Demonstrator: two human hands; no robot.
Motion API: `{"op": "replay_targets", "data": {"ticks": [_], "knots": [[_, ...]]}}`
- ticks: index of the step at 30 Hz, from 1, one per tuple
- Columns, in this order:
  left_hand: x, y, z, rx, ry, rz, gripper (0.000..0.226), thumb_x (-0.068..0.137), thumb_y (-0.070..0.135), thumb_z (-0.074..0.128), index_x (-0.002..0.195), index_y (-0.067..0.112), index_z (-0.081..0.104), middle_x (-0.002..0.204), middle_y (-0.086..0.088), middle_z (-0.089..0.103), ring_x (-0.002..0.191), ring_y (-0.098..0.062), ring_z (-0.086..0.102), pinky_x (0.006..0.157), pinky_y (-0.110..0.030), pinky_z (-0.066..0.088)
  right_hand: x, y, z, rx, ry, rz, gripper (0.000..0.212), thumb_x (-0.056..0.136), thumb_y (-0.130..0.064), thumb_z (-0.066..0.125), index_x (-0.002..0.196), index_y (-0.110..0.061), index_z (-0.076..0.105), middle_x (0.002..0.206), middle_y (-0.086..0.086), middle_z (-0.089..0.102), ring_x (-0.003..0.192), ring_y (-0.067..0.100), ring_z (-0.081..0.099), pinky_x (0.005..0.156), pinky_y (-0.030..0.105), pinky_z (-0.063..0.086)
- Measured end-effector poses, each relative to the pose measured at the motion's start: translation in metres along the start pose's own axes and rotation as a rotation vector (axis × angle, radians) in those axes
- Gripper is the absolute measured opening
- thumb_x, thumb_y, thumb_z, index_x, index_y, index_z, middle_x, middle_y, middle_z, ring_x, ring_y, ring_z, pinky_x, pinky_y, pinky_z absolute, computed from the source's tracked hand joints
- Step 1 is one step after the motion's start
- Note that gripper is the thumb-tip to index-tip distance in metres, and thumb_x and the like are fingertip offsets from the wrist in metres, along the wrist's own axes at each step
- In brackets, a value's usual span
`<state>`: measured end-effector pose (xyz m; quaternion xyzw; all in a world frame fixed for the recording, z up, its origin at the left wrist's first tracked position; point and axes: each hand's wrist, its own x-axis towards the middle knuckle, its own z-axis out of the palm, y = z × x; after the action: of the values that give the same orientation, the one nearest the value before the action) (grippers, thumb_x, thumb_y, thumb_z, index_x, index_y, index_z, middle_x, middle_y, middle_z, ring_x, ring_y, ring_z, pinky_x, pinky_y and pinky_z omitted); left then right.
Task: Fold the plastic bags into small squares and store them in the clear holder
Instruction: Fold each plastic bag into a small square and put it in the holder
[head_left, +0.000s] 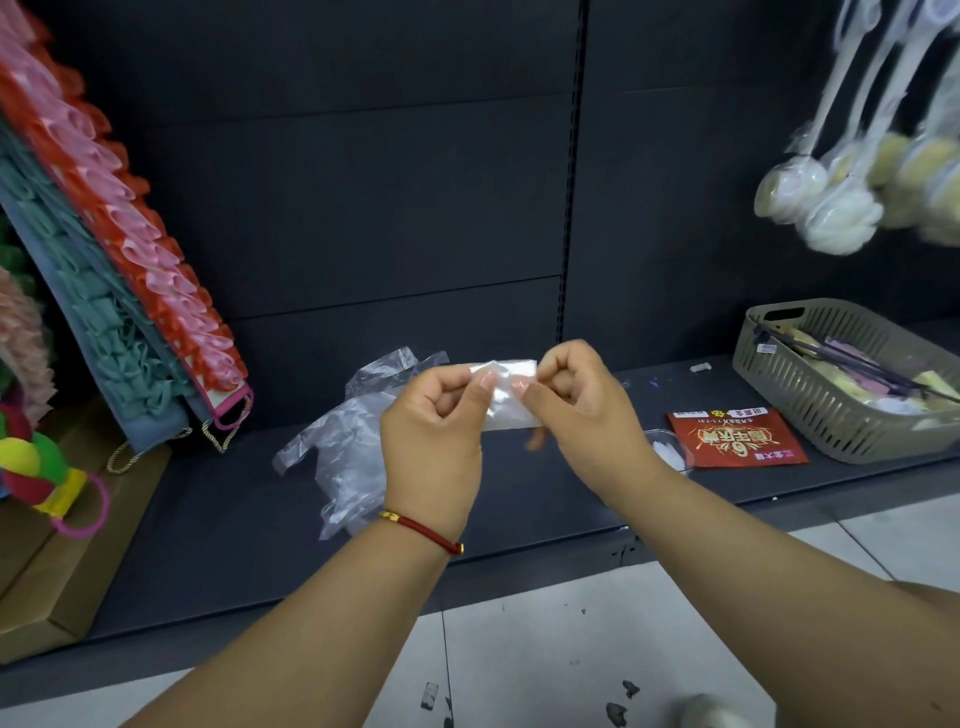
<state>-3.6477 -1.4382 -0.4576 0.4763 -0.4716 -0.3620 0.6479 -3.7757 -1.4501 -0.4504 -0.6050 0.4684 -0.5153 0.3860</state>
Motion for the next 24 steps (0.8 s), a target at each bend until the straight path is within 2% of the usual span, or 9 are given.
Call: {"op": "replay_targets", "data": {"ticks": [4, 7, 9, 10, 12, 14, 17, 22, 24], "knots": [[-0.010, 0.003, 0.012, 0.018, -0.030, 0.033, 0.011, 0.089, 0.018, 0.069, 0.098, 0.021, 0.063, 0.084, 0.000, 0.076, 0.085, -0.016, 0.072, 0.084, -0.037, 0.056, -0.004, -0.006, 0.002, -0.230, 0.044, -0.013, 0.027, 0.097, -0.043, 0.047, 0.093, -0.017, 0.049, 0.082, 0.011, 0.062, 0.067, 0.014, 0.053, 0.063, 0.037, 0.050], [-0.014, 0.006, 0.019, -0.012, -0.025, -0.039, 0.027, 0.090, 0.020, 0.068, 0.110, 0.029, 0.052, 0.086, 0.000, 0.076, 0.094, -0.016, 0.070, 0.093, -0.038, 0.052, -0.007, -0.009, -0.001, -0.309, 0.101, -0.110, 0.026, 0.099, -0.041, 0.045, 0.089, -0.017, 0.047, 0.074, -0.001, 0.057, 0.063, 0.008, 0.050, 0.057, 0.024, 0.041], [-0.014, 0.011, 0.024, -0.124, -0.030, -0.161, 0.024, 0.092, 0.022, 0.066, 0.114, 0.025, 0.055, 0.096, -0.001, 0.075, 0.103, -0.020, 0.068, 0.099, -0.041, 0.050, -0.008, -0.011, -0.006, -0.341, 0.112, -0.147, 0.023, 0.099, -0.040, 0.046, 0.088, -0.019, 0.045, 0.072, -0.005, 0.055, 0.063, 0.008, 0.051, 0.054, 0.021, 0.038], [-0.014, 0.013, 0.027, -0.160, -0.046, -0.224, 0.023, 0.092, 0.030, 0.065, 0.111, 0.019, 0.060, 0.099, -0.004, 0.074, 0.102, -0.021, 0.068, 0.097, -0.040, 0.051, -0.009, -0.012, -0.008, -0.361, 0.111, -0.160, 0.022, 0.099, -0.040, 0.046, 0.088, -0.020, 0.044, 0.071, -0.006, 0.054, 0.064, 0.008, 0.051, 0.054, 0.021, 0.038], [-0.014, 0.015, 0.033, -0.080, -0.082, -0.253, 0.046, 0.089, 0.053, 0.055, 0.100, 0.009, 0.068, 0.092, -0.012, 0.073, 0.085, -0.022, 0.066, 0.075, -0.035, 0.054, -0.012, -0.015, -0.010, -0.405, 0.097, -0.173, 0.022, 0.099, -0.040, 0.045, 0.088, -0.021, 0.043, 0.072, -0.005, 0.054, 0.066, 0.011, 0.053, 0.056, 0.026, 0.041], [-0.015, 0.017, 0.040, 0.100, -0.078, -0.147, 0.063, 0.086, 0.065, 0.044, 0.085, 0.006, 0.067, 0.080, -0.018, 0.068, 0.070, -0.026, 0.060, 0.065, -0.041, 0.050, -0.013, -0.017, -0.012, -0.390, 0.091, -0.174, 0.022, 0.100, -0.038, 0.044, 0.087, -0.021, 0.044, 0.073, -0.005, 0.055, 0.067, 0.009, 0.054, 0.057, 0.027, 0.043], [-0.015, 0.023, 0.050, 0.266, 0.008, 0.037, 0.049, 0.100, 0.045, 0.045, 0.065, 0.010, 0.047, 0.056, 0.000, 0.047, 0.055, -0.014, 0.043, 0.057, -0.032, 0.039, -0.012, -0.019, -0.015, -0.255, 0.137, -0.146, 0.021, 0.101, -0.034, 0.046, 0.082, -0.023, 0.044, 0.073, -0.008, 0.054, 0.064, -0.002, 0.052, 0.055, 0.016, 0.040], [-0.008, 0.026, 0.077, 0.222, 0.032, 0.134, 0.045, 0.102, 0.031, 0.047, 0.061, 0.018, 0.035, 0.052, 0.009, 0.037, 0.048, -0.006, 0.035, 0.050, -0.021, 0.032, 0.000, -0.022, -0.025, -0.066, 0.221, -0.083, 0.023, 0.101, -0.028, 0.048, 0.079, -0.019, 0.045, 0.070, -0.004, 0.050, 0.065, 0.006, 0.047, 0.059, 0.024, 0.041], [-0.005, 0.023, 0.086, 0.180, 0.021, 0.143, 0.045, 0.102, 0.028, 0.048, 0.060, 0.018, 0.034, 0.052, 0.010, 0.035, 0.047, -0.004, 0.034, 0.048, -0.018, 0.031, 0.003, -0.020, -0.030, -0.050, 0.255, -0.082, 0.023, 0.100, -0.027, 0.049, 0.079, -0.018, 0.045, 0.069, -0.006, 0.048, 0.062, 0.003, 0.044, 0.057, 0.020, 0.039]]}}
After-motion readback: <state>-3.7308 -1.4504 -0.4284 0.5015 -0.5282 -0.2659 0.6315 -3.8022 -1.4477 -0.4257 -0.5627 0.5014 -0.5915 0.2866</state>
